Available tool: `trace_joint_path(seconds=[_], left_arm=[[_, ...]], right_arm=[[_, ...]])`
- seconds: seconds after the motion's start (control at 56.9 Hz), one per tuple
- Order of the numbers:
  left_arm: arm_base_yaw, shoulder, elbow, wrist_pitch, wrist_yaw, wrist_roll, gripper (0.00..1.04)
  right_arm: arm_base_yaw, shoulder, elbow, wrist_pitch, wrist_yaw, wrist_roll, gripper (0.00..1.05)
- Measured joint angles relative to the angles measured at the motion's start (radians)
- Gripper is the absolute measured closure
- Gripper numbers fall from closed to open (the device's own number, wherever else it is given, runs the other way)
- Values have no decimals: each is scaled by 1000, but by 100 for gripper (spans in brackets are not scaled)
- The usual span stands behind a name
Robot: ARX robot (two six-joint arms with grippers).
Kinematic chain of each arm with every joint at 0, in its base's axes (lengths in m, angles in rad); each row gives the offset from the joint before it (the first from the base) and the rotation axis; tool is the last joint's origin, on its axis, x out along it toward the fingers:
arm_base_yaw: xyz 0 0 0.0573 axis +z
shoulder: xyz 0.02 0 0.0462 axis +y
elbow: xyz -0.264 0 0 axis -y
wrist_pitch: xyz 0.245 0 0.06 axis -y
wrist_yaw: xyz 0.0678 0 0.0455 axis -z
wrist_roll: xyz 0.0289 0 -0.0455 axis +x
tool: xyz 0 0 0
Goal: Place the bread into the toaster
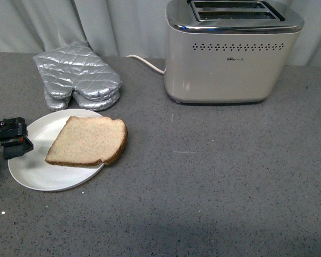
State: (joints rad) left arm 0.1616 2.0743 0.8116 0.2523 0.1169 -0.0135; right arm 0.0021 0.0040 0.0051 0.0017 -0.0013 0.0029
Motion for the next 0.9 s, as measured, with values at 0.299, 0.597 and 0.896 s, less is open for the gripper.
trace_joint_path(seconds=[0.299,0.597,0.896], left_arm=[[5,16,37,-36,12,-70,70],[-16,-11,36,-55,29,-104,102],[-102,-135,7,-61,98,-256,102]], right_arm=[[0,0,0,0,0,0,10],[0,0,0,0,0,0,10],[0,0,0,0,0,0,10]])
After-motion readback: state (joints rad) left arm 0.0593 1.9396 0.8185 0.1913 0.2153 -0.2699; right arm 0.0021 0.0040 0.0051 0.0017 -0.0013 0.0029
